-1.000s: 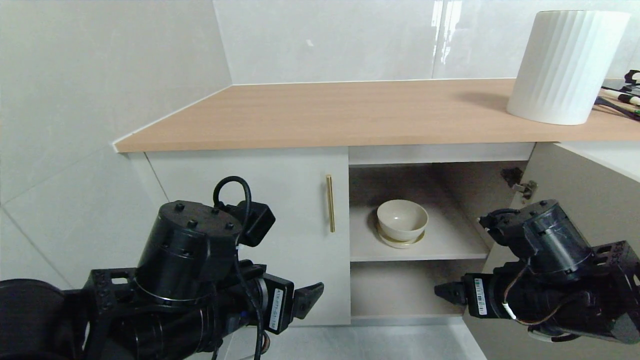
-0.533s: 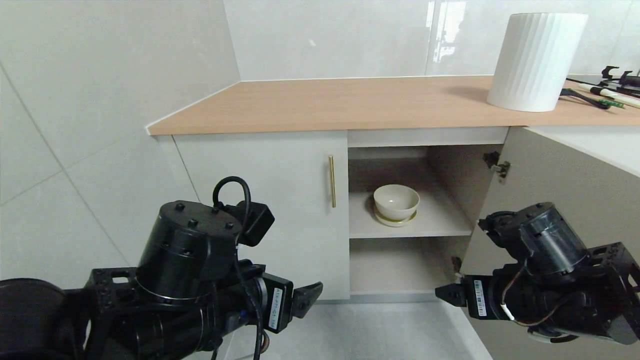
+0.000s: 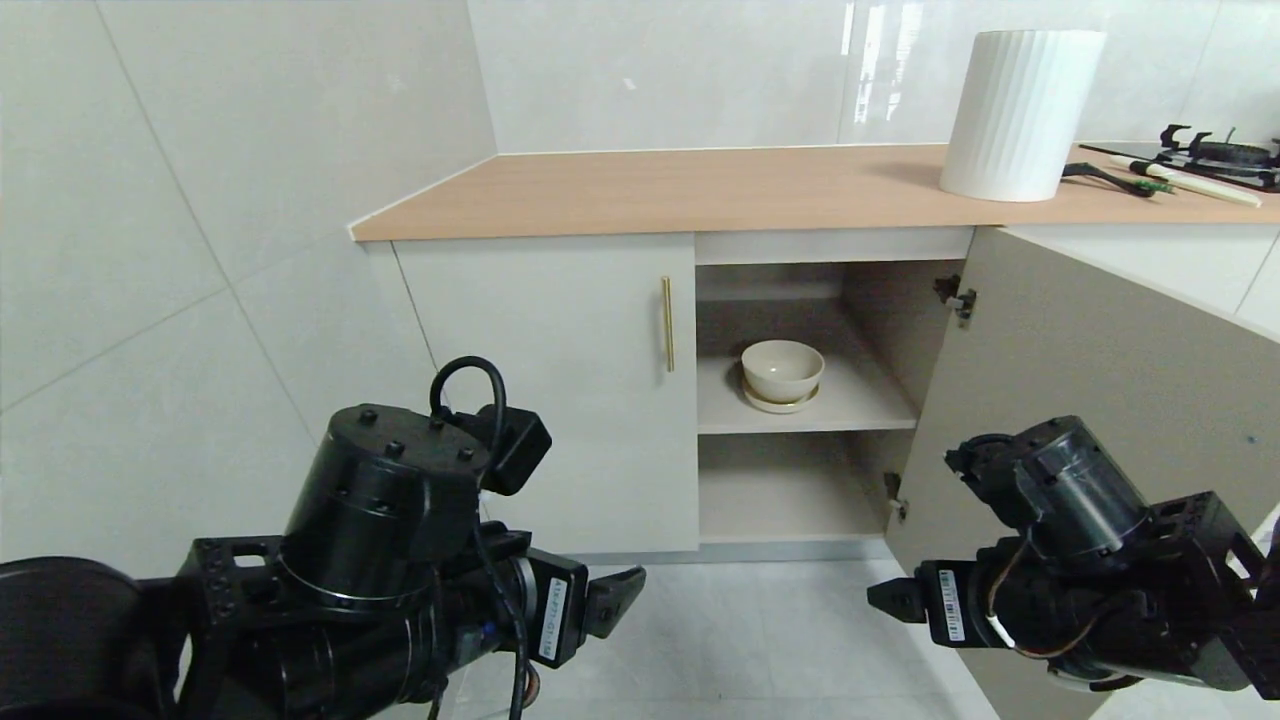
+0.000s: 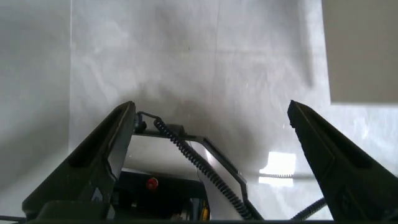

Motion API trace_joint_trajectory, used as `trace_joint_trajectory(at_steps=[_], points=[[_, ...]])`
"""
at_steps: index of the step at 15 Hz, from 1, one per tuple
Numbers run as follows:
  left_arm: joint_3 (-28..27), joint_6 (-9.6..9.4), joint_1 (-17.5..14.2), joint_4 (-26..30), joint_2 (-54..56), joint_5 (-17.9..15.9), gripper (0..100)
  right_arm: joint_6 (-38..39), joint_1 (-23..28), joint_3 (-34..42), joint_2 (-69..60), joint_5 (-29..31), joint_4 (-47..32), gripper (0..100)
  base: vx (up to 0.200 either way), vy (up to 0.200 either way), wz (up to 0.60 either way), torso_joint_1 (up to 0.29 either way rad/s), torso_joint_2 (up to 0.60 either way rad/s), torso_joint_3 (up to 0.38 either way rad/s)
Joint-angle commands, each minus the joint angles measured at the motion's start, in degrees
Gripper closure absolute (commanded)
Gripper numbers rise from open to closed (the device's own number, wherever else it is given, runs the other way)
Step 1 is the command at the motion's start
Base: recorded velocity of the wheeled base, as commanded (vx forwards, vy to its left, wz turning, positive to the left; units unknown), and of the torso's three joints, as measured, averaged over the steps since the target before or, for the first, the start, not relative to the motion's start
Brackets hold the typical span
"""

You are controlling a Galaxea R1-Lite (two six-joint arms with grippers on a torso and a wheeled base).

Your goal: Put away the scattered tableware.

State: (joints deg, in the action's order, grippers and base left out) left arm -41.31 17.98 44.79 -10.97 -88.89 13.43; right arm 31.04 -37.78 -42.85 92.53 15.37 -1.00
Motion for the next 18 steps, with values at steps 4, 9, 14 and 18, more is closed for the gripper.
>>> trace_joint_trajectory(at_steps=[4,9,14,18], points=[[0.1,0.04,0.0,0.0,-0.6,0.2,0,-0.3,0.0,0.7,0.0,0.3,-0.1,0,-0.15,0.0,0.0,0.003,0.0,0.001],[0.1,0.04,0.0,0.0,-1.0,0.5,0,-1.2,2.1,3.4,-3.6,5.7,-2.1,0,0.0,0.0,0.0,0.0,0.0,0.0],[0.0,-0.23,0.0,-0.1,-1.8,2.4,0,-3.4,2.9,3.5,-4.5,6.5,-3.0,0,0.0,-0.08,0.0,0.001,0.0,0.001],[0.1,-1.46,0.0,-0.1,-2.4,3.6,0,-5.3,4.6,2.9,-4.2,6.5,-7.7,0,0.0,-0.2,0.0,0.004,0.0,0.001]])
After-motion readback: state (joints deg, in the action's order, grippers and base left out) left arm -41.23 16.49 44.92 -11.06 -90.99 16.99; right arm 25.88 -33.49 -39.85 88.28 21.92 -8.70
